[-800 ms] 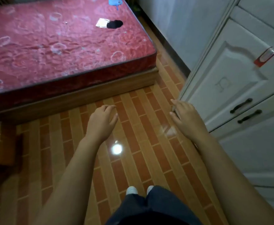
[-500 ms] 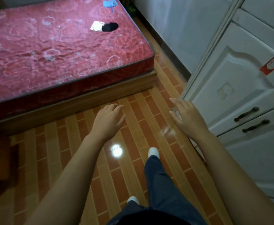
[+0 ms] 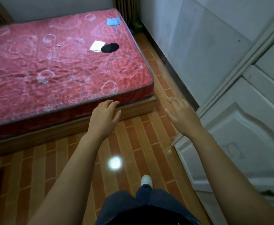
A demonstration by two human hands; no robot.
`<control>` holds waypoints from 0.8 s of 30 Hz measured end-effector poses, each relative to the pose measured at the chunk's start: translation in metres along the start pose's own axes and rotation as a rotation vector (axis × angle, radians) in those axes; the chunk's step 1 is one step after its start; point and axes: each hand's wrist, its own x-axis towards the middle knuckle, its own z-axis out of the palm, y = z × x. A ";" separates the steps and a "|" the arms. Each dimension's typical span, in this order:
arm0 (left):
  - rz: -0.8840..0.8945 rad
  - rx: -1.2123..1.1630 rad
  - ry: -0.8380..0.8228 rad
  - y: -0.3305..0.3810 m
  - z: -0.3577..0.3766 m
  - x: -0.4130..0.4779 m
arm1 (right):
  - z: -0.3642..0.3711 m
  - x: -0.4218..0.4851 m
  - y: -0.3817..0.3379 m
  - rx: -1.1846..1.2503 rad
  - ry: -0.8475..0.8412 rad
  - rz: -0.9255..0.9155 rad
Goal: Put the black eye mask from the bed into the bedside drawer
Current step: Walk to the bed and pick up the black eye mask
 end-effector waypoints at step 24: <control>0.009 -0.101 -0.010 -0.024 0.014 0.403 | -0.047 0.364 0.078 -0.031 0.092 0.053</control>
